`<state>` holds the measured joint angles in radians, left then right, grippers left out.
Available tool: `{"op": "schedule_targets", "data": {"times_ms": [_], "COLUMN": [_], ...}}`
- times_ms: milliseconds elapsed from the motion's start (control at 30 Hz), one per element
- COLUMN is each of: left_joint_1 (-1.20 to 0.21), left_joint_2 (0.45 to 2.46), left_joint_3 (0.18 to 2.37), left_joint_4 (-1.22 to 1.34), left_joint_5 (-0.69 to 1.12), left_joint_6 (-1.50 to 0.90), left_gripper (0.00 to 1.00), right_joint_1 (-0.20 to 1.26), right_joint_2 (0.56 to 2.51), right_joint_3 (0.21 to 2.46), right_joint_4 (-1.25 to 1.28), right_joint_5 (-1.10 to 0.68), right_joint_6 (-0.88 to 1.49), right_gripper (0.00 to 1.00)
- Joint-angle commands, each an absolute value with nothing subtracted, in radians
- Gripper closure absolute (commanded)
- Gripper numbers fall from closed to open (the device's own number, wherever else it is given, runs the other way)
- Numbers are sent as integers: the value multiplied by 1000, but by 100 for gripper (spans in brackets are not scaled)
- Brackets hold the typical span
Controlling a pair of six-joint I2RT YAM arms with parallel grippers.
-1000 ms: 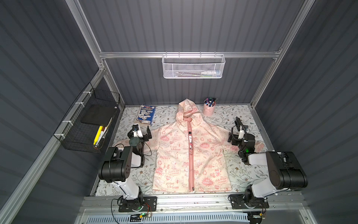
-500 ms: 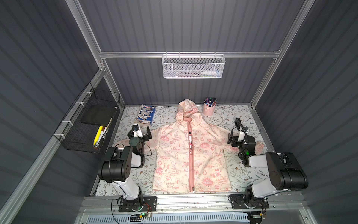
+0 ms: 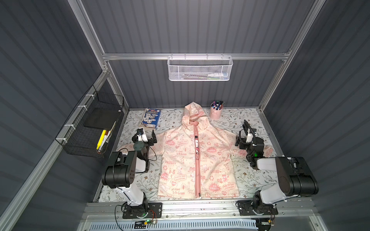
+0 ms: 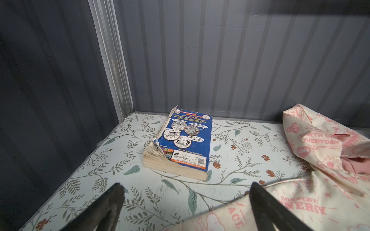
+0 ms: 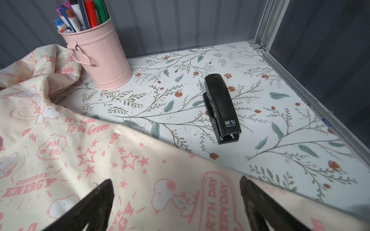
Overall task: Unzip the jacket
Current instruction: Reset both arms
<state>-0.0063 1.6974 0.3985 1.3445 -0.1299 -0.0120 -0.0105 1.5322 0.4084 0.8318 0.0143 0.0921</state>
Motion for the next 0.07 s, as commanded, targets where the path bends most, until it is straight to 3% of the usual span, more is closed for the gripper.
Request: {"op": "schedule_targets", "data": {"times_ms": [0,33], "left_joint_1": [-5,-5], "left_joint_2": [1700,1697], "left_joint_3": [416,409], "left_joint_4": [1335,1348], "left_joint_5": [-125,-111], "left_joint_6": [-14,-14], "left_gripper": [1,1], "right_joint_1": [-12,-12], "right_joint_2": [1532,1533], "right_joint_3": [419,419], "right_joint_4": [816,818], "right_joint_5": [19,18], "right_joint_6": [79,80], "right_gripper": [1,1]}}
